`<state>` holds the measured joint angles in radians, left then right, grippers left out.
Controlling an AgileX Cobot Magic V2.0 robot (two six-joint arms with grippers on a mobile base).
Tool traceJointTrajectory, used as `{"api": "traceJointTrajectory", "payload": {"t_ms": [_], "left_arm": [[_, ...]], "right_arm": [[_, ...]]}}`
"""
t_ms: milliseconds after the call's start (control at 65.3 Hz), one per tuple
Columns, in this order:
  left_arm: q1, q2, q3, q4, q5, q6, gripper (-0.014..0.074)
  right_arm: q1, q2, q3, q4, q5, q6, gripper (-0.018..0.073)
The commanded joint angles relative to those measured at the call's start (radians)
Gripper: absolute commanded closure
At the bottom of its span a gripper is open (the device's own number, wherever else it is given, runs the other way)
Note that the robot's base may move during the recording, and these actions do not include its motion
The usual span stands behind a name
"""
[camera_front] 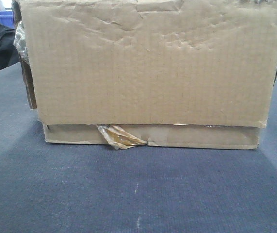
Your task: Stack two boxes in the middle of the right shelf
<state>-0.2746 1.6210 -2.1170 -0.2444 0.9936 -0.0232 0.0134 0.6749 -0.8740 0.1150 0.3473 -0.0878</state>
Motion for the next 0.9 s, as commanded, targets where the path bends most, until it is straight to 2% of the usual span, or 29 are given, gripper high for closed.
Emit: {"api": "traceJointTrajectory", "payload": {"t_ms": [0,168,398,888], "left_arm": [[-0.065,0.041,-0.008,0.083,-0.014,-0.062,0.0708],[-0.142,0.128,-0.008,0.23,-0.011,-0.167,0.0708],[-0.173,0.225,-0.008,0.338,0.036,-0.193,0.0708],[-0.173,0.285,-0.008,0.341,0.048,-0.193,0.0693]], "right_arm": [[0.0,0.003,-0.006,-0.006,-0.014,0.0,-0.001],[0.0,0.003,-0.006,0.003,-0.014,0.0,-0.001],[0.0,0.003,-0.006,0.003,-0.01,0.0,-0.001],[0.022,0.003,-0.006,0.003,-0.012,0.0,-0.001]]}}
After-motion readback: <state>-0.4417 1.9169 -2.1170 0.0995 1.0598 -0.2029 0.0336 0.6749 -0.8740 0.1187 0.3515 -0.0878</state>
